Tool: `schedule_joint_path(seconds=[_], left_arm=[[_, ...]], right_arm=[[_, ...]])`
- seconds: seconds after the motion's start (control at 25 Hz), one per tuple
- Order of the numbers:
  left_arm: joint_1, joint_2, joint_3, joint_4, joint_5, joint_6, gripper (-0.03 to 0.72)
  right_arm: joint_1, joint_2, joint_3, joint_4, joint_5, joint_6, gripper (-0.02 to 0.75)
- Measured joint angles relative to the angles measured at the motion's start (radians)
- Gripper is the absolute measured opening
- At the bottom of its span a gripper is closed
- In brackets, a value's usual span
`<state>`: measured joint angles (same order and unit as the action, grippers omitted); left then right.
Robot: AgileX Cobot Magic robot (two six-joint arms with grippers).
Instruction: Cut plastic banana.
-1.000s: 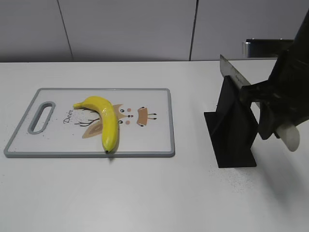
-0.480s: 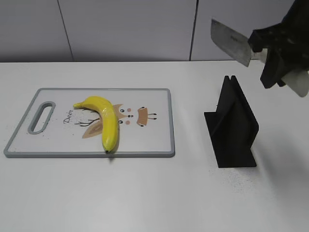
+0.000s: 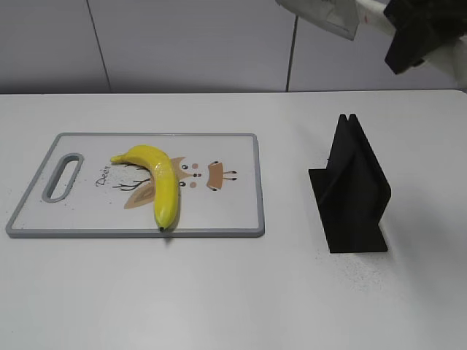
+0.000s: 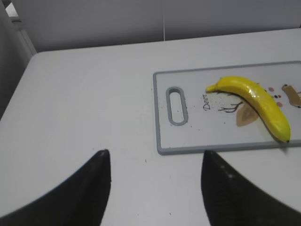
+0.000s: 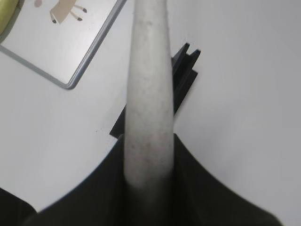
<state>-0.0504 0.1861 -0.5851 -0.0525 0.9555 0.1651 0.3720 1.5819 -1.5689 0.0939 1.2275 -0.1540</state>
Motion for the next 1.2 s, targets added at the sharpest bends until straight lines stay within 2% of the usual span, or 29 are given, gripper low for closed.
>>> schedule_joint_path(seconds=[0.32,0.52,0.8,1.0,1.2], left_arm=[[0.0,0.371,-0.165,-0.01,-0.149,0.162,0.574],[-0.007,0.608,-0.305,-0.114,-0.175,0.343,0.573],[-0.09,0.923,-0.556,-0.194,-0.122,0.568,0.573],[-0.117,1.12,-0.726,-0.31,-0.005,0.817,0.573],[-0.117,1.276,-0.872,-0.435,0.075,1.086,0.573]], right_arm=[[0.0,0.163,-0.19,-0.001,0.0,-0.173,0.161],[0.0,0.24,-0.252,0.038,0.0,-0.298,0.161],[0.0,0.324,-0.313,0.147,-0.001,-0.605,0.161],[0.012,0.381,-0.338,0.154,-0.001,-0.803,0.161],[0.023,0.437,-0.365,0.228,-0.002,-0.97,0.161]])
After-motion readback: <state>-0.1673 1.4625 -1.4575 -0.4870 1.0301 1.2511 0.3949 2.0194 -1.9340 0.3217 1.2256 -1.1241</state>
